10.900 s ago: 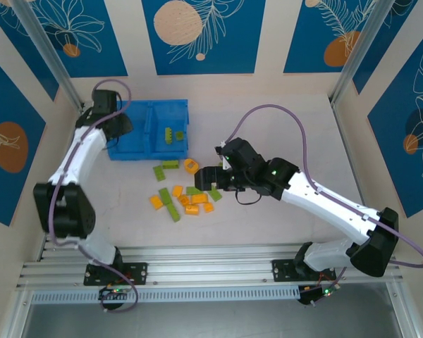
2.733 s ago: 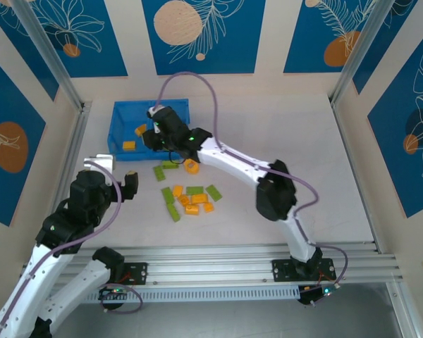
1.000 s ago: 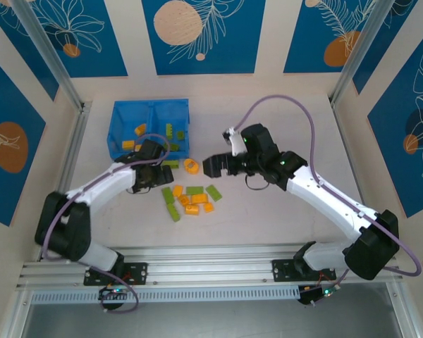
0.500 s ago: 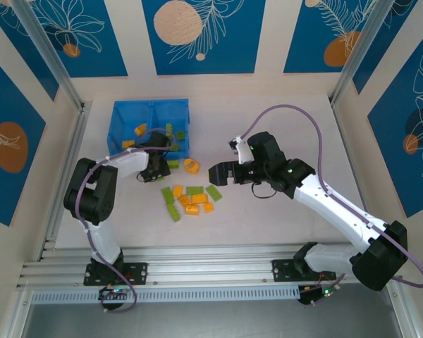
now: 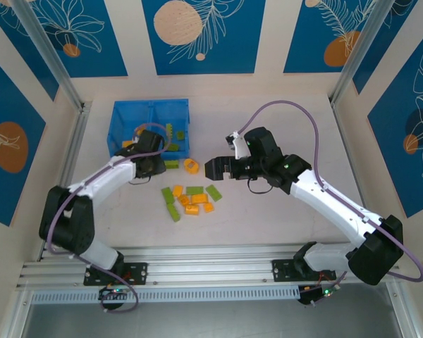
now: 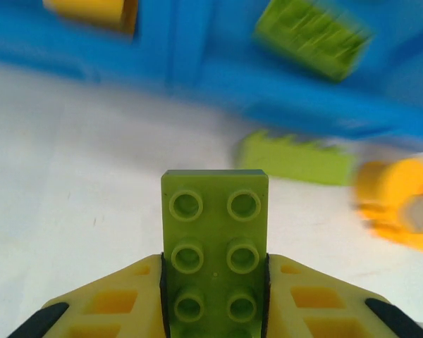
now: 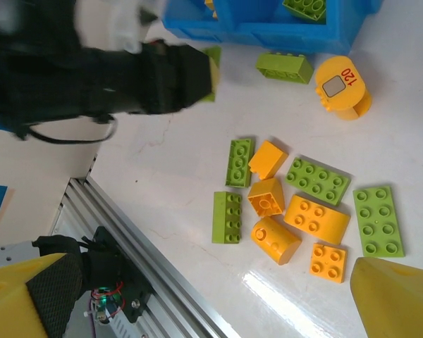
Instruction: Sort the legos into containers by color
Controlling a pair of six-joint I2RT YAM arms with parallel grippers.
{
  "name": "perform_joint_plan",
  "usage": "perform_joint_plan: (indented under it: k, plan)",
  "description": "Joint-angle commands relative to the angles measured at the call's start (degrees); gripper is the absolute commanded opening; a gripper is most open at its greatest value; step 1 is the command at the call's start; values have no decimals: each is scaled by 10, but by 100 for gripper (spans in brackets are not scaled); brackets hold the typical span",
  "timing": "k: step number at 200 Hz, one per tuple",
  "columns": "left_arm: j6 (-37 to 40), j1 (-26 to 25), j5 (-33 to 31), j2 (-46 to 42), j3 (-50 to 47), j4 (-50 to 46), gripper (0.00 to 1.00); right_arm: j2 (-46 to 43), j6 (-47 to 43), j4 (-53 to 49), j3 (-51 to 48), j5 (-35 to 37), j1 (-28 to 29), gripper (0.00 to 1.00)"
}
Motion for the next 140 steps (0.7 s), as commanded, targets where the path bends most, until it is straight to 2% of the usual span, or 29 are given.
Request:
perform_joint_plan:
  k: [1,20,42,68,89,116,140]
  plan:
    - [58,-9,-37,-4,75,-10,31,4,19,15,17,13,3,100]
    - [94,-8,-64,55,153,-2,31,5,29,15,19,17,3,100]
    - [124,1,-54,153,260,3,31,-2,37,4,21,19,6,100]
    - [132,16,-41,271,380,-3,31,-26,44,-15,12,29,8,100]
    - [118,26,-34,346,453,-28,35,-54,51,-30,1,40,11,100]
    - [109,29,-20,382,483,-36,48,-87,57,-39,-15,55,12,100]
    - [101,28,-13,360,472,-38,53,-96,56,-41,-21,67,11,100]
